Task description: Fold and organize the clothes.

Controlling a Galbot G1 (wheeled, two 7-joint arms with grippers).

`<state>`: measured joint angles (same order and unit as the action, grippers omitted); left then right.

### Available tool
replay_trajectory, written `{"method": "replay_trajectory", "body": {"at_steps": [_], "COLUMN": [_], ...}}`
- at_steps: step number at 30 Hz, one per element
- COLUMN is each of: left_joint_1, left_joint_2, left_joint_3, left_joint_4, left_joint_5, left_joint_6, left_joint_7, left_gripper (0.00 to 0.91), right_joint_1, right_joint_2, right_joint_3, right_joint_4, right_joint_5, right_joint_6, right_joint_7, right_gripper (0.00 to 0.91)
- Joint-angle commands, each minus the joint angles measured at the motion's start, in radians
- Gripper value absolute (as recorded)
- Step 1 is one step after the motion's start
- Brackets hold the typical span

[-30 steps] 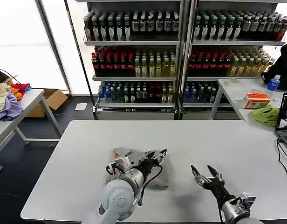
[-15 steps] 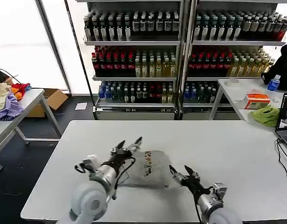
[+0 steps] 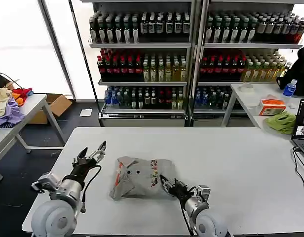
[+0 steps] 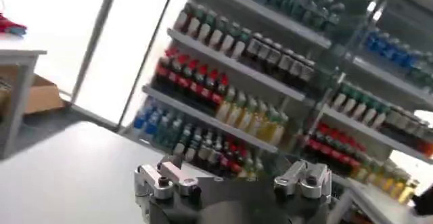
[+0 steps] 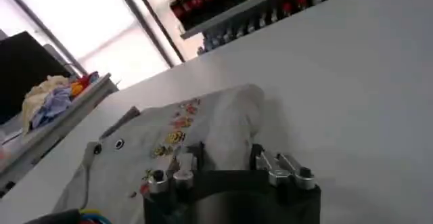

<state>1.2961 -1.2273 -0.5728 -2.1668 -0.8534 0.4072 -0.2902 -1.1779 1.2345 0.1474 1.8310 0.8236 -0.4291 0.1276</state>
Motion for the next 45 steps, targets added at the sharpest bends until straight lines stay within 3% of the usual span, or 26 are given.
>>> {"method": "replay_trajectory", "body": {"at_steps": [1, 8, 10, 14, 22, 23, 24, 27, 33, 39, 42, 45], "left_joint_1": [0.087, 0.106, 0.109, 0.108, 0.116, 0.118, 0.118, 0.119, 0.115, 0.097, 0.095, 0.096], "left_joint_2": [0.028, 0.011, -0.005, -0.041, -0.068, -0.069, -0.07, -0.07, -0.069, -0.067, -0.058, -0.052], "left_joint_3": [-0.129, -0.066, -0.036, 0.0, 0.026, 0.025, 0.026, 0.022, 0.018, 0.026, 0.023, 0.019], "left_joint_4": [0.034, 0.061, 0.072, 0.101, 0.1, 0.099, 0.099, 0.095, 0.089, 0.089, 0.084, 0.086], "left_joint_5": [0.158, 0.231, 0.296, 0.421, 0.405, 0.402, 0.397, 0.369, 0.3, 0.296, 0.289, 0.292], "left_joint_6": [-0.077, -0.143, -0.182, -0.23, -0.226, -0.223, -0.222, -0.21, -0.194, -0.192, -0.189, -0.19], "left_joint_7": [0.16, 0.164, 0.164, 0.171, 0.177, 0.178, 0.176, 0.176, 0.182, 0.182, 0.182, 0.183], "left_gripper": [0.907, 0.907, 0.907, 0.907, 0.907, 0.907, 0.907, 0.907, 0.907, 0.907, 0.907, 0.907], "right_joint_1": [0.013, -0.05, -0.07, -0.104, -0.149, -0.152, -0.152, -0.158, -0.183, -0.126, -0.076, -0.019], "right_joint_2": [-0.012, -0.099, -0.141, -0.214, -0.286, -0.284, -0.28, -0.267, -0.278, -0.289, -0.251, -0.179], "right_joint_3": [0.005, 0.14, 0.184, 0.251, 0.334, 0.337, 0.338, 0.358, 0.442, 0.453, 0.397, 0.246], "right_joint_4": [-0.006, 0.048, 0.057, 0.064, 0.045, 0.051, 0.057, 0.083, 0.138, 0.149, 0.203, 0.232], "right_joint_5": [0.048, 0.063, 0.025, -0.001, -0.116, -0.122, -0.122, -0.166, -0.166, -0.17, -0.176, -0.217], "right_joint_6": [-0.013, -0.01, 0.003, -0.001, -0.06, -0.053, -0.042, -0.019, -0.024, 0.009, 0.038, 0.055], "right_joint_7": [0.0, -0.046, -0.078, -0.09, -0.107, -0.107, -0.109, -0.124, -0.076, -0.041, -0.02, 0.031], "right_gripper": [0.0, 0.0, 0.0, 0.0, 0.0, 0.091, 0.907, 0.907, 0.907, 0.907, 0.907, 0.907]}}
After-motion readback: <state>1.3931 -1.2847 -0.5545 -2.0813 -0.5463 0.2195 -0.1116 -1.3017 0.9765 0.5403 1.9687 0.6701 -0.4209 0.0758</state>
